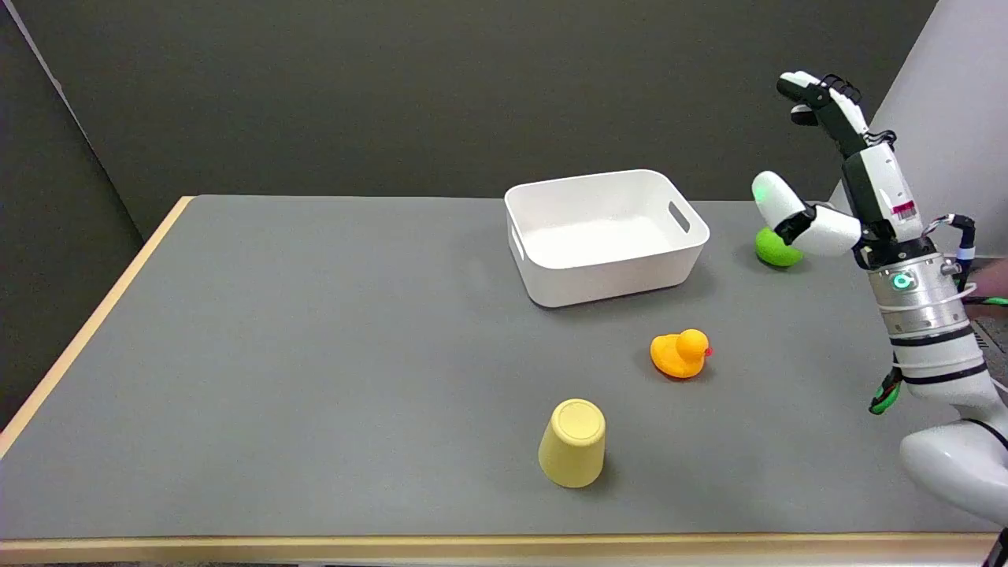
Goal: Pick up the yellow cup.
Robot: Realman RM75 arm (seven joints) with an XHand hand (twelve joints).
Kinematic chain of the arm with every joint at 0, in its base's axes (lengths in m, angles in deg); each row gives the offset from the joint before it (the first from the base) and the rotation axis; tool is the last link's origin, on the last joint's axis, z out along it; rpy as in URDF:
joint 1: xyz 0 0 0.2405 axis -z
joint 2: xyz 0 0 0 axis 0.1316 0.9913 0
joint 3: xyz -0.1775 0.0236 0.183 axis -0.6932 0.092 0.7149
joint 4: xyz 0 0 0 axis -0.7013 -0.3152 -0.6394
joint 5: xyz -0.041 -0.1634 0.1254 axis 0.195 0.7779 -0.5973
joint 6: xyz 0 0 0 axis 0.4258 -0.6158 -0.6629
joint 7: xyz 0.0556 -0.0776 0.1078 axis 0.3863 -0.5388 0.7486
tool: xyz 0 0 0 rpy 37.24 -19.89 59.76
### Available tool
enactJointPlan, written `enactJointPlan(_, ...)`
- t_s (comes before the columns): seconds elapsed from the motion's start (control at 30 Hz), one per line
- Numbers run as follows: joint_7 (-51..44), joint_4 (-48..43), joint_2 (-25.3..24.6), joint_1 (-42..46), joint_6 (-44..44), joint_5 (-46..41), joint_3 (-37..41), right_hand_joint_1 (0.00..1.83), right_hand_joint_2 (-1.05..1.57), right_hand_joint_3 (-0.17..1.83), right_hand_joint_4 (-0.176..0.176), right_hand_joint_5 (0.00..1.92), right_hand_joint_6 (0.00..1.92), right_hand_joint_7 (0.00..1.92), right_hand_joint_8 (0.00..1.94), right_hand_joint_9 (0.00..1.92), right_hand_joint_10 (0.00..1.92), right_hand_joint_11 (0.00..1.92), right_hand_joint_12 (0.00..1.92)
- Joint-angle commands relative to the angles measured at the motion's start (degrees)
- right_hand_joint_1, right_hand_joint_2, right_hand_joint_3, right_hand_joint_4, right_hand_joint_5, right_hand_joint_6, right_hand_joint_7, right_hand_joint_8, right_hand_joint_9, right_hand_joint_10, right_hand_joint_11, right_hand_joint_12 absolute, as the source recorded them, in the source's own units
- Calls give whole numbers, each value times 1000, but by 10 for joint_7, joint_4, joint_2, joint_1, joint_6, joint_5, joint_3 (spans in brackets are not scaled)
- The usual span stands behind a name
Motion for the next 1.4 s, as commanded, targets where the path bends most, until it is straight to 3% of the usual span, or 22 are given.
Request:
enactJointPlan(0.03, 14, -22, 24, 63, -19, 17, 10, 535, 612, 955, -3, 192, 455, 151, 346, 6, 645, -1, 1140)
enactJointPlan(0.4, 222, -20, 29, 141, -86, 175, 17, 572, 624, 843, -20, 253, 460, 275, 369, 99, 787, 60, 1295)
enactJointPlan(0.77, 226, -37, 6, 94, -70, 329, -73, 557, 621, 851, -46, 270, 502, 324, 426, 167, 864, 106, 1346)
enactJointPlan(1.0, 224, -44, -10, 24, 22, 410, -160, 518, 607, 928, -62, 265, 537, 322, 478, 194, 835, 137, 1358)
enactJointPlan(1.4, 228, -50, -14, -39, 97, 451, -203, 575, 618, 836, -75, 260, 485, 316, 412, 136, 837, 91, 1334)
